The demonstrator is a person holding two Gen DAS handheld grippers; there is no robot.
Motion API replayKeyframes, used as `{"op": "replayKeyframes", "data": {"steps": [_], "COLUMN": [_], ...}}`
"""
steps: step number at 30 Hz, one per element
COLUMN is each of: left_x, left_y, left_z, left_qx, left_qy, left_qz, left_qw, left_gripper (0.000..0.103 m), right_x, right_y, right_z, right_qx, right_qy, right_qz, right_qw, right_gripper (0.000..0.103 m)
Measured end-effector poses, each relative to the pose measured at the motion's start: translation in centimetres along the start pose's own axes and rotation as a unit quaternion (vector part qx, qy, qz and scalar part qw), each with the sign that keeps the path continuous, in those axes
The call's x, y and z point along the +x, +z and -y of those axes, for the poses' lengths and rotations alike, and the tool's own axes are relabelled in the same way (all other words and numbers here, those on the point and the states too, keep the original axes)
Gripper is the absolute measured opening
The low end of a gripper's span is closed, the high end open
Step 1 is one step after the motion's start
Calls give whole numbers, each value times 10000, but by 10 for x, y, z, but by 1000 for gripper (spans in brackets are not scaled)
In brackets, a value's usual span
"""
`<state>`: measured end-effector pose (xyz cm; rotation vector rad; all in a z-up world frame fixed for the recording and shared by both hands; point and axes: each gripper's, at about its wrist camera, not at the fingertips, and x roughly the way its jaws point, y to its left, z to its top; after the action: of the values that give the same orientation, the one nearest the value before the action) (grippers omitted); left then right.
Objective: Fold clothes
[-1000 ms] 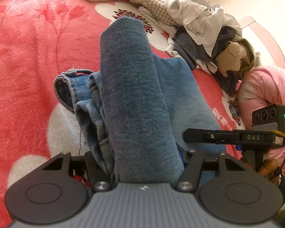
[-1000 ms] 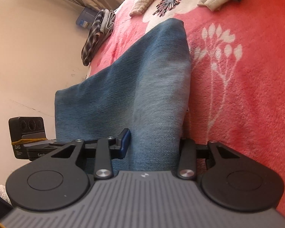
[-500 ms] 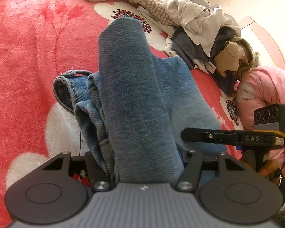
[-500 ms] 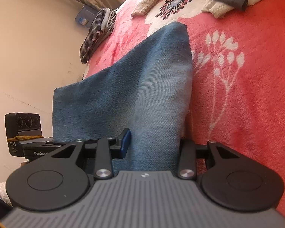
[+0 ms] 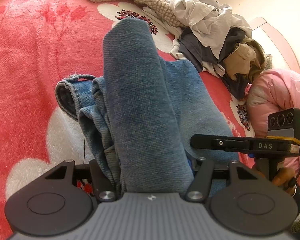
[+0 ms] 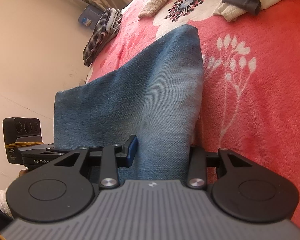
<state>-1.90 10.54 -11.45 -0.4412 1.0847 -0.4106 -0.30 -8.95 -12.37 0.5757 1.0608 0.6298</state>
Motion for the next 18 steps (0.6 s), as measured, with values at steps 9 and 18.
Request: {"op": "replayKeyframes", "data": {"steps": [9, 18], "left_x": [-2, -3], "left_y": [0, 0], "left_z": [1, 2], "left_qx": [19, 44], "left_qy": [-2, 16], "left_qz": [1, -3], "left_qw": [10000, 10000], "left_gripper": [59, 59], "right_x": [-1, -2], "right_y": [-1, 1], "right_z": [-1, -1], "right_qx": [-12, -49], "right_qy": [-21, -19], "right_qz": [2, 11], "right_qw": [10000, 10000], "right_gripper": [36, 36]}}
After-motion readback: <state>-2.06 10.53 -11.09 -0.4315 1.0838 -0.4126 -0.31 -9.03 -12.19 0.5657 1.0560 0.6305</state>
